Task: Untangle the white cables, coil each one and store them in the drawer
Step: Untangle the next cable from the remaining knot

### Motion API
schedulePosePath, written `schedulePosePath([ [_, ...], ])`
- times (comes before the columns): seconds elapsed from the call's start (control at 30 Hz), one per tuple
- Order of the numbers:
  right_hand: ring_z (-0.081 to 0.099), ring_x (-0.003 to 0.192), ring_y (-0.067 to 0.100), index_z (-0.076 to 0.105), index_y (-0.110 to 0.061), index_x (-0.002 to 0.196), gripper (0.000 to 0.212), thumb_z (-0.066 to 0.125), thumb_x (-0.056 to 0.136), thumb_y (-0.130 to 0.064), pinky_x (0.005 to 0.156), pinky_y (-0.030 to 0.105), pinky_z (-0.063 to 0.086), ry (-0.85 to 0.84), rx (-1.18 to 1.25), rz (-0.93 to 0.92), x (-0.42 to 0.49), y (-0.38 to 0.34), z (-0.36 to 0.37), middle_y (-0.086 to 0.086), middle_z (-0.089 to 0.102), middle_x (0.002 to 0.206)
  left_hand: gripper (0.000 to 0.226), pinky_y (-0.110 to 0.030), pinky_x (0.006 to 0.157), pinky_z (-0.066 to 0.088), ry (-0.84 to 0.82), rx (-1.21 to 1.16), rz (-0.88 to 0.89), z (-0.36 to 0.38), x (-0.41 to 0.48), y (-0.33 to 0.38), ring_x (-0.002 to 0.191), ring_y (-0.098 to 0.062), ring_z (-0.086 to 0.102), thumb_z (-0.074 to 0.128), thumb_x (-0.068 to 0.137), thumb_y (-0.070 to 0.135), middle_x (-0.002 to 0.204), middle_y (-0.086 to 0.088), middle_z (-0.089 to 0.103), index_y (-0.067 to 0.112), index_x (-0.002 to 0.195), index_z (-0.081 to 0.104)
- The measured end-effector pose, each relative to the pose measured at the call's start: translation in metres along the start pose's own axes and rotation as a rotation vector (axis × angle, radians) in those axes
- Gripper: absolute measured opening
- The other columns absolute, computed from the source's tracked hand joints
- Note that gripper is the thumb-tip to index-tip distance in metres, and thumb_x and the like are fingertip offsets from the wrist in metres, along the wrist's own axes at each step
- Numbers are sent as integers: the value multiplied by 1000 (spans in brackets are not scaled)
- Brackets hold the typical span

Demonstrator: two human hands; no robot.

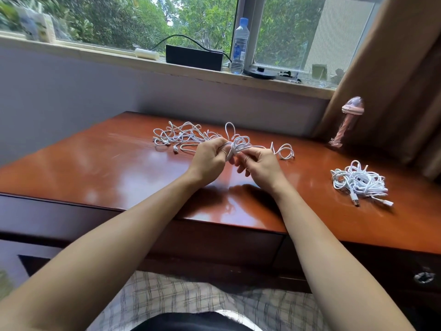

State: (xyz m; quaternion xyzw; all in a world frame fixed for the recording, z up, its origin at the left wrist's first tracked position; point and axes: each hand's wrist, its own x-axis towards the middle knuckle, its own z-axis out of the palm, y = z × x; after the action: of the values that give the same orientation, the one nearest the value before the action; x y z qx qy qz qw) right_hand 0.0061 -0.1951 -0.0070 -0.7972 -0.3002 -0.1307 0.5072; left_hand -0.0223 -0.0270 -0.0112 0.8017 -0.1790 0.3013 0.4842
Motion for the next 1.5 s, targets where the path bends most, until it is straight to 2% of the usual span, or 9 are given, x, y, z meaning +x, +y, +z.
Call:
schedulePosePath([
  [0.1, 61, 61, 14, 70, -2, 91, 21, 54, 103, -4, 54, 22, 47, -87, 122, 26, -2, -3, 2, 13, 67, 79, 29, -11, 62, 40, 50, 34, -12, 1, -1, 2, 58, 4, 58, 51, 101, 5, 64, 10, 63, 11, 75, 62],
  [0.27, 59, 57, 10, 71, -4, 100, 16, 57, 103, -10, 52, 20, 46, -103, 209, 113, -2, -3, 2, 9, 67, 75, 25, -29, 59, 45, 120, 126, -15, 3, 1, -4, 57, -12, 58, 52, 97, 17, 63, 1, 64, 20, 73, 54],
  [0.37, 56, 55, 10, 72, 0, 103, 18, 59, 102, -13, 50, 20, 43, -99, 187, 139, -3, -3, 3, 6, 66, 72, 7, -26, 56, 45, 107, 59, -40, 3, 1, -5, 53, -8, 58, 56, 97, 11, 62, 8, 63, 15, 92, 53],
  [0.47, 53, 54, 11, 74, -10, 95, 17, 60, 102, -15, 49, 20, 41, -84, 141, 137, -4, -4, 3, 3, 65, 69, 17, -21, 54, 41, 86, 75, 15, 1, -1, -3, 48, -3, 50, 56, 95, 7, 60, 12, 61, 13, 111, 59],
  [0.6, 48, 50, 12, 72, -23, 80, 28, 58, 102, -15, 50, 21, 41, -68, 79, 135, -4, -6, 4, 0, 59, 62, 13, -23, 64, 49, 97, 131, 48, 2, 0, -5, 59, -5, 60, 56, 96, 13, 70, 9, 68, 18, 103, 65],
  [1.03, 56, 54, 9, 75, -7, 92, 14, 66, 98, -15, 56, 15, 44, 29, 48, 67, -7, -12, 2, -1, 63, 66, 9, -19, 52, 44, 161, 43, -82, 0, 0, 1, 54, -17, 62, 57, 95, 9, 60, 5, 64, 13, 88, 62],
  [1.17, 57, 56, 4, 74, -13, 97, 9, 66, 96, -8, 56, 17, 47, 33, 84, 73, -7, -14, 2, -3, 65, 70, 8, -13, 53, 43, 158, -47, -159, -1, 0, 4, 49, -2, 58, 55, 98, 8, 64, -6, 66, 10, 93, 62],
  [1.33, 68, 65, 16, 74, -14, 94, 15, 66, 94, -2, 58, 25, 53, 128, 228, 46, -6, -16, 0, 2, 72, 76, 10, -15, 46, 38, 136, -155, -297, -2, 3, 3, 45, 1, 54, 52, 98, 9, 66, -5, 65, 14, 92, 58],
  [1.5, 73, 88, 26, 70, -4, 112, 21, 66, 93, 4, 80, 29, 58, 10, 493, 105, -4, -14, 0, 14, 75, 97, 12, -18, 41, 34, 111, -270, -435, -2, 5, 4, 40, -5, 48, 50, 94, 6, 66, -10, 65, 13, 88, 57],
])
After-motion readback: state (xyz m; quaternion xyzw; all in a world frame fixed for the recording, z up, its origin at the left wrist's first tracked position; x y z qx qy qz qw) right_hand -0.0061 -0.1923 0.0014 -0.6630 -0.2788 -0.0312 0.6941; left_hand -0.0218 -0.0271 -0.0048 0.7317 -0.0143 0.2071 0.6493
